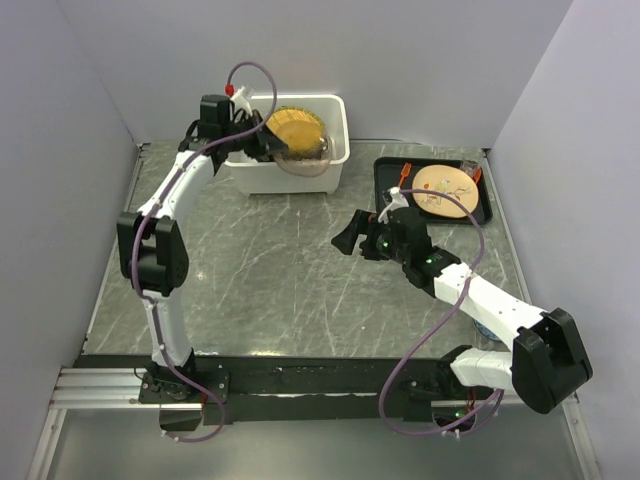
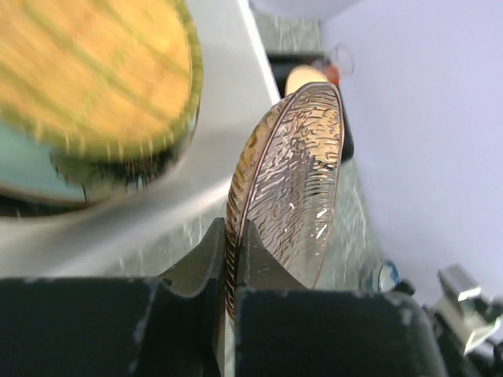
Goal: Place the plates into the plastic bin on the countertop
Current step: Place the plate in the plastic bin.
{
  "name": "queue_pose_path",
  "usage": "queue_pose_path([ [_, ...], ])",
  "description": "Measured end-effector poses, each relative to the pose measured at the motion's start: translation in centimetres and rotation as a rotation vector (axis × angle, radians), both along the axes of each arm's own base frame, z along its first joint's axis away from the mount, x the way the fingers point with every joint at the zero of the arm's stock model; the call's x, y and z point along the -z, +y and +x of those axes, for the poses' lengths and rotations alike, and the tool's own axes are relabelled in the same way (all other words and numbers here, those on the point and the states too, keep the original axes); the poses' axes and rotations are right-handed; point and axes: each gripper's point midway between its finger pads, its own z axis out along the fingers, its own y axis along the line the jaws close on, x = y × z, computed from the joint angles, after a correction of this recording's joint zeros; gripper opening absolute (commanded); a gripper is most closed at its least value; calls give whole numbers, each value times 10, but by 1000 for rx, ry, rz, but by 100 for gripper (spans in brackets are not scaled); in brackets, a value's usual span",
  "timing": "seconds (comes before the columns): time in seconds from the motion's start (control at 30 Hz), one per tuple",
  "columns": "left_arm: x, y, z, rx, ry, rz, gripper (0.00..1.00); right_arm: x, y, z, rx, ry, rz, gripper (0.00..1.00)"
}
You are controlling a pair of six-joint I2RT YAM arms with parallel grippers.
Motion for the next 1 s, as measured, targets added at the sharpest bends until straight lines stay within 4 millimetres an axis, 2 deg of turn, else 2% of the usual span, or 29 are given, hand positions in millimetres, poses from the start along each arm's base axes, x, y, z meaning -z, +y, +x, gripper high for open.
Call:
queue_pose_path([
  [0.2,-19,-2,40,-49,-34,-43,1,6,-3,-2,9,10,-11,100],
  [0.33,-24,1,55,-87,-35,-74,1,6,-4,-1,16,8,-13,100],
  [0.53,-18,10,71,-155,-5,-122,2,8,-4,0,20,12,-18,100],
  [0.7,-11,17,86,-199,5,-159,11,11,-5,-1,20,23,-26,100],
  [0.77,-5,20,91,-215,11,-163,19,11,-6,-1,22,24,-28,100],
  [0.9,7,24,96,-250,40,-167,22,13,-7,-2,23,33,-33,100],
  [1.0,10,27,99,-267,47,-170,27,14,-7,-2,26,34,-36,100],
])
